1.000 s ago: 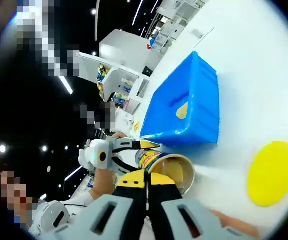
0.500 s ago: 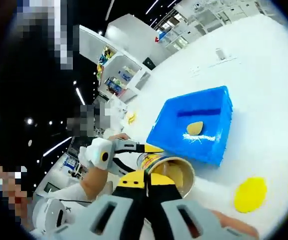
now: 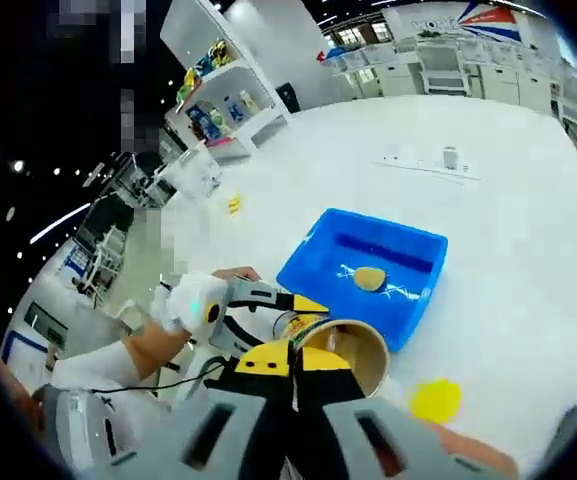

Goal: Open the lid of the chip container on the table, take out the chips, place them into the box in front of the container, and close the lid

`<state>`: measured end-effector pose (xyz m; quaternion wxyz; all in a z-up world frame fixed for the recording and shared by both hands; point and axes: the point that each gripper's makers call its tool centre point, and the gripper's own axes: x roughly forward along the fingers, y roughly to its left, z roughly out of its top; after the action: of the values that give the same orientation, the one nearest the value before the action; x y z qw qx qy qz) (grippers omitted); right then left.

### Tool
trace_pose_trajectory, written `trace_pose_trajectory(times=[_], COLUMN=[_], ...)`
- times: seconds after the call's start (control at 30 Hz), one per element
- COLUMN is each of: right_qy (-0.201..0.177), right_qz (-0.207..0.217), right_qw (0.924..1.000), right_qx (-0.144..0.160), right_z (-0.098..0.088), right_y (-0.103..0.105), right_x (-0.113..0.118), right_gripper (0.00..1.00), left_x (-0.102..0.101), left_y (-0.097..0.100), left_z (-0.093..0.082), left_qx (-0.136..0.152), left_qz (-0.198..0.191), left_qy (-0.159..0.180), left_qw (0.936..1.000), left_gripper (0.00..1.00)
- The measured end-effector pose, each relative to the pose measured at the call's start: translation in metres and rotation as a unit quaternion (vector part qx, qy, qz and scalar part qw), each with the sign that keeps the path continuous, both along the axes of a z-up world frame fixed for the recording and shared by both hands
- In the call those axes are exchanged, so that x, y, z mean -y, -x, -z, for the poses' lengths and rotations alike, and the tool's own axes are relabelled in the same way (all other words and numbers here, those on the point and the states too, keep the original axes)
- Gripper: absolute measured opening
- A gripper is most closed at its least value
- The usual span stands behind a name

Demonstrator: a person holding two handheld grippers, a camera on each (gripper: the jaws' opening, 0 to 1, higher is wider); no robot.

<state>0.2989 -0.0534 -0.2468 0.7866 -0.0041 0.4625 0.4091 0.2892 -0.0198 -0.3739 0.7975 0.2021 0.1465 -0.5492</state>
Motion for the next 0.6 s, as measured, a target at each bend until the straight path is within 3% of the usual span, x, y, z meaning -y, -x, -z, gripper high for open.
trace_pose_trajectory(times=[0.03,0.17,0.37,0.5,0.6], right_qy=[0.023,0.057,0.077,0.104,0.107], right_qz=[-0.008,-0.031,-0.063,-0.082,-0.091], right_qw=[0.9996,0.9974,0.9933,0.9884,0.9872], right_qx=[0.017,0.03,0.06,0.074,0.075], right_z=[-0.002,-0.01,-0.023,-0.019,-0.016], right_y=[0.0,0.005,0.013,0.011,0.013], right_x=[-0.001,-0.012,-0.04,-0.047,-0.055], right_gripper=[0.01,0.01,0.01,0.01,0.01], left_x=[0.002,0.015,0.017,0.015,0.013], left_y=[-0.003,0.001,-0.004,-0.002,-0.001], left_z=[-0.001,-0.004,-0.015,-0.01,-0.01], left_qx=[0.011,0.016,0.029,0.029,0.028], left_qz=[-0.015,-0.037,-0.08,-0.09,-0.103], left_qy=[0.012,0.053,0.127,0.144,0.174], left_qw=[0.9998,0.9978,0.9883,0.985,0.9789], left_gripper=[0.5,0.5,0.5,0.5,0.5])
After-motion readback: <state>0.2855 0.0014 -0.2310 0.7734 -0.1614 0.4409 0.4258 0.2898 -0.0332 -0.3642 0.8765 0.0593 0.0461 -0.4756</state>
